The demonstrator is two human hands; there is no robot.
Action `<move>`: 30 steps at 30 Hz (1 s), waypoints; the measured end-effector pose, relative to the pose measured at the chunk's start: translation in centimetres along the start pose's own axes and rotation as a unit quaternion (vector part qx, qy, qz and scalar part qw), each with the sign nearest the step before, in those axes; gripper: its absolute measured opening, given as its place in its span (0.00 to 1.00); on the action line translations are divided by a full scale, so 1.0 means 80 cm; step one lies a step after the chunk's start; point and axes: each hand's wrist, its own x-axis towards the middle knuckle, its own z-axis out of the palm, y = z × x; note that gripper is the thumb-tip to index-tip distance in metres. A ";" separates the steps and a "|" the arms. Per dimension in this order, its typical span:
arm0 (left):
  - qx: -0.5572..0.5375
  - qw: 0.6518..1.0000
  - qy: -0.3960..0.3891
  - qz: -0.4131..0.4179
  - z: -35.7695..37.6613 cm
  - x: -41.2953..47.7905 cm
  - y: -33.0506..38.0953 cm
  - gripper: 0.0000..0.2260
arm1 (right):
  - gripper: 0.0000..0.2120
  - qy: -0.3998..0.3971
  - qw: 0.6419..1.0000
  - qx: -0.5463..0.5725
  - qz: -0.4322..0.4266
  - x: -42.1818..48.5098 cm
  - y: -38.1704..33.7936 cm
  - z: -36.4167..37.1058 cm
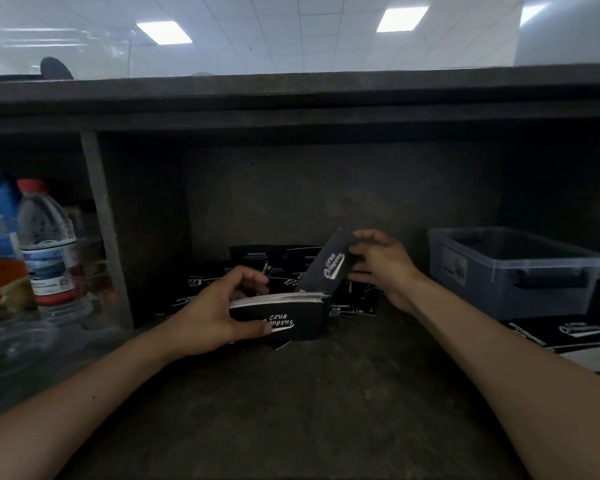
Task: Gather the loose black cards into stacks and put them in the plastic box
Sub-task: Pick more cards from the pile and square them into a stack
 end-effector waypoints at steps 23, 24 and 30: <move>0.028 0.999 -0.034 0.025 -0.003 0.000 0.001 0.14 | 0.13 -0.087 0.772 -0.619 -0.117 0.028 0.034 -0.014; 0.028 0.999 -0.036 0.023 -0.002 0.001 0.001 0.14 | 0.14 -0.084 0.775 -0.615 -0.117 0.028 0.035 -0.018; 0.022 0.999 -0.044 0.022 -0.003 0.001 0.001 0.12 | 0.28 -0.109 0.788 -0.599 -0.093 0.023 0.044 -0.006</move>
